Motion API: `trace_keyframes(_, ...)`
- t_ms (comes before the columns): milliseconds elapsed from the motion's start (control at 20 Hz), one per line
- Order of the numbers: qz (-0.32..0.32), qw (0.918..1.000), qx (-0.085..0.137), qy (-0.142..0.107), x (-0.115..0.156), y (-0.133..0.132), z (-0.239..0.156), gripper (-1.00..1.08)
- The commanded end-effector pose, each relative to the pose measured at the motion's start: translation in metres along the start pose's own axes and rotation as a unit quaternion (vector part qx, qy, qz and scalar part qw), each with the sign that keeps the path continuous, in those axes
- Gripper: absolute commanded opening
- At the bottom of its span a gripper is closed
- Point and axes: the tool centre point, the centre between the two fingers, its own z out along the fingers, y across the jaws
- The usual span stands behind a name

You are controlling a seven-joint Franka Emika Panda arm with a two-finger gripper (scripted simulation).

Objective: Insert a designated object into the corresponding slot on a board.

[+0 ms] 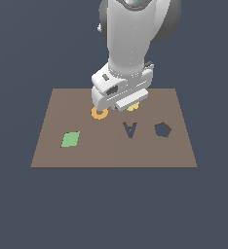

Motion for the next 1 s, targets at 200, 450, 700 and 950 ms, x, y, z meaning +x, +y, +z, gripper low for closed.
trace_keyframes(200, 0.08, 0.9968, 0.0, 0.0, 0.046, -0.032, -0.001, -1.0)
trace_keyframes(450, 0.133, 0.9911, 0.0, 0.0, 0.081, -0.049, -0.002, -1.0)
trace_keyframes(700, 0.177, 0.9842, -0.001, 0.0, 0.111, -0.059, -0.003, -1.0)
trace_keyframes(950, 0.209, 0.9779, -0.001, 0.0, 0.134, -0.064, -0.003, -1.0)
